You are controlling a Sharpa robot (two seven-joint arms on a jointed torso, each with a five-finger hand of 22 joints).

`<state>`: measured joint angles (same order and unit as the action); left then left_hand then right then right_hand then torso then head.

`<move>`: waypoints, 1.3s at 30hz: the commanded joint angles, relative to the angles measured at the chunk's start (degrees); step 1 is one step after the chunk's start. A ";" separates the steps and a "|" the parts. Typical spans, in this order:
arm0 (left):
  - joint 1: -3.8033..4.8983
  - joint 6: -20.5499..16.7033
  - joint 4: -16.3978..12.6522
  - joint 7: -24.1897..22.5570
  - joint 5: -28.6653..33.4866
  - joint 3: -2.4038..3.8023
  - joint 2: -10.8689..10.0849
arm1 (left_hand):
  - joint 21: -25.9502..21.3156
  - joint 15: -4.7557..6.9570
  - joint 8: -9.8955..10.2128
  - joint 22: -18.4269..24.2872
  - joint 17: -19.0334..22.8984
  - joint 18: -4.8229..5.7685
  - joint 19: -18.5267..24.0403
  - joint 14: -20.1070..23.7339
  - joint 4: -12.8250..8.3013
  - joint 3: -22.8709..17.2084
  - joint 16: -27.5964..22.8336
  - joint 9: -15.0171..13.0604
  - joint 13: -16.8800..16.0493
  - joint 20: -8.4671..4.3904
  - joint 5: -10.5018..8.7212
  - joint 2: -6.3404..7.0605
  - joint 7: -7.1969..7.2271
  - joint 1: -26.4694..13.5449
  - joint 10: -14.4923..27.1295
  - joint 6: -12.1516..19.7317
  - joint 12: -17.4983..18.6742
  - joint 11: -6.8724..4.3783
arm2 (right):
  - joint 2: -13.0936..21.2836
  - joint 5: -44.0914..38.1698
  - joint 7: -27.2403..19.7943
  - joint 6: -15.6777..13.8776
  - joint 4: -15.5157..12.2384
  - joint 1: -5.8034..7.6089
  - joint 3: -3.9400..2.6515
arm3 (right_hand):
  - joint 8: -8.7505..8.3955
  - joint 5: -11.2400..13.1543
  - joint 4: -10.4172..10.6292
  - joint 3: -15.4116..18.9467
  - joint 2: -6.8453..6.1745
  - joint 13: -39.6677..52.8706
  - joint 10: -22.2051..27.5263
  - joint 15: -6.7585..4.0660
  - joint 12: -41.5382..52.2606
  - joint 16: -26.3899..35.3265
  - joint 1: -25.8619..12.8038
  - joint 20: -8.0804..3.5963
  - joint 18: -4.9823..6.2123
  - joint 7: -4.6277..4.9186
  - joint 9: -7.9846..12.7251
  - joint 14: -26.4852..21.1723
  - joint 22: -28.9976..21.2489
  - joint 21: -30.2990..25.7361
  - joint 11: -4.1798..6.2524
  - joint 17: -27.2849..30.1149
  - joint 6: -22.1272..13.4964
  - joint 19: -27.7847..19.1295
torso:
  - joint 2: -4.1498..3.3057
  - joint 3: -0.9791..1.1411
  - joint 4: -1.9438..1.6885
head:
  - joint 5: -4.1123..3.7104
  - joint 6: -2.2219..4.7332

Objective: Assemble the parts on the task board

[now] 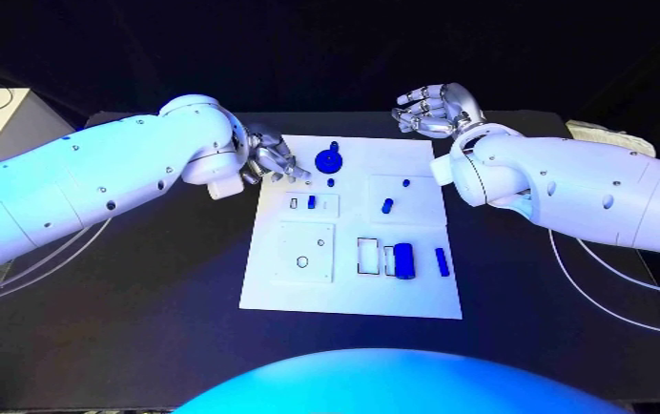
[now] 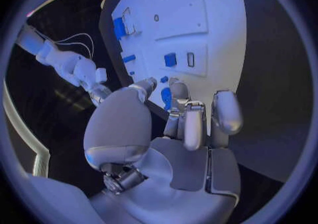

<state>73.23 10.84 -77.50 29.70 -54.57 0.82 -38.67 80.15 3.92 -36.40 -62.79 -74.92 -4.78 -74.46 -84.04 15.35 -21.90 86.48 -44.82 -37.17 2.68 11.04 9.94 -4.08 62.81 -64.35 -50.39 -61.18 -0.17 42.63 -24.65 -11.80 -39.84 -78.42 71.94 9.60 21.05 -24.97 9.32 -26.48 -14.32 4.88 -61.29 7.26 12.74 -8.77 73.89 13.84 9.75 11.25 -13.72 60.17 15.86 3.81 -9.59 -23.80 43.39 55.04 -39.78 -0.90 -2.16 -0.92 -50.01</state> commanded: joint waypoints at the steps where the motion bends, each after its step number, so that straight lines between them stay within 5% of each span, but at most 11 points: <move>1: 1.15 -0.78 2.29 -1.87 6.73 0.45 0.27 | -0.45 -0.81 0.86 0.77 -6.22 -0.73 0.71 -3.16 0.39 -0.14 -0.44 0.48 1.70 0.23 0.29 0.09 -0.42 1.45 1.56 1.41 1.00 0.52 | 0.03 -0.06 -0.85 0.96 0.03 -0.03 -0.01 | 0.29 -0.23 -0.06 0.09 -0.04 -0.05 0.19 0.11 -0.08 0.28 -0.29 0.01 0.74 2.46 0.10 -0.38 -0.05 -0.08 -0.16 0.09 -0.27 -0.34 | -0.07 0.00 0.02 | 0.34 0.01; 5: 2.66 -0.66 6.56 -2.91 5.27 0.83 1.35 | -0.67 -1.47 2.68 1.06 -5.87 -0.80 0.89 -3.01 0.68 -0.19 -0.59 1.86 2.06 0.74 0.30 0.05 -1.33 2.46 2.03 2.91 0.91 1.28 | 0.06 -0.04 -0.85 0.96 -0.03 -0.03 -0.01 | 0.29 -0.25 -0.06 0.09 -0.01 -0.07 0.18 0.11 -0.07 0.29 -0.29 0.02 0.75 2.46 0.10 -0.38 -0.08 -0.07 -0.15 0.11 -0.27 -0.35 | -0.18 0.00 -0.01 | 0.77 1.08; 15: 3.92 1.02 13.94 -4.90 -1.69 1.02 4.87 | -0.59 -1.97 4.36 0.66 -6.25 -0.73 0.60 -3.16 0.70 -0.25 -0.39 3.48 2.02 1.21 0.30 0.17 -2.01 3.55 1.88 3.80 0.65 1.83 | 0.12 -0.04 -0.86 0.90 -0.23 0.00 -0.02 | 0.29 -0.25 -0.06 0.09 -0.01 -0.07 0.18 0.11 -0.07 0.29 -0.29 0.02 0.75 2.46 0.10 -0.38 -0.08 -0.07 -0.15 0.11 -0.27 -0.35 | -0.60 -0.19 0.19 | 1.37 2.37; 29: 4.11 6.59 22.05 -3.84 -7.41 0.02 10.36 | -0.41 -2.20 4.84 0.21 -6.55 -0.66 0.29 -3.29 1.29 0.62 -0.20 4.46 1.64 1.45 -0.11 0.24 -2.18 2.44 1.44 3.20 0.16 2.06 | 0.64 -0.08 -0.95 0.86 -0.75 0.11 -0.03 | 0.31 -0.31 -0.08 0.06 0.05 -0.15 0.18 0.11 -0.05 0.32 -0.28 0.03 0.76 2.45 0.11 -0.37 -0.19 -0.06 -0.14 0.16 -0.26 -0.35 | -1.47 -0.62 0.29 | 1.65 3.25; 39: 4.04 8.49 24.95 -3.81 -6.86 -0.38 12.44 | -0.11 -2.12 4.59 -0.56 -7.14 -0.55 -0.14 -3.48 1.38 1.99 0.12 5.12 0.92 1.53 -0.16 -0.52 -1.90 0.16 0.90 1.98 -0.56 1.89 | 0.79 -0.07 -0.98 0.87 -0.91 0.18 -0.04 | 0.32 -0.36 -0.11 0.05 0.07 -0.23 0.19 0.11 -0.04 0.35 -0.26 0.04 0.76 2.44 0.12 -0.37 -0.29 -0.05 -0.14 0.21 -0.27 -0.35 | -1.63 -0.59 0.36 | 1.63 3.30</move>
<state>77.23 16.86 -52.67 26.19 -61.19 0.43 -26.51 79.84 2.02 -31.80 -63.34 -74.91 -4.77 -74.32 -83.93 16.71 -20.20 86.27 -39.74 -36.21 4.12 11.03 9.44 -6.01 63.38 -63.20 -48.13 -61.57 1.75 43.42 -24.51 -11.91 -39.80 -79.20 72.09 9.58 21.05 -24.97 9.32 -26.48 -14.32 4.70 -61.29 7.26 12.74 -8.77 73.90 13.84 9.75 11.25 -13.68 60.17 15.62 3.81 -9.59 -23.64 43.40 55.04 -41.35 -1.49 -1.81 0.82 -46.66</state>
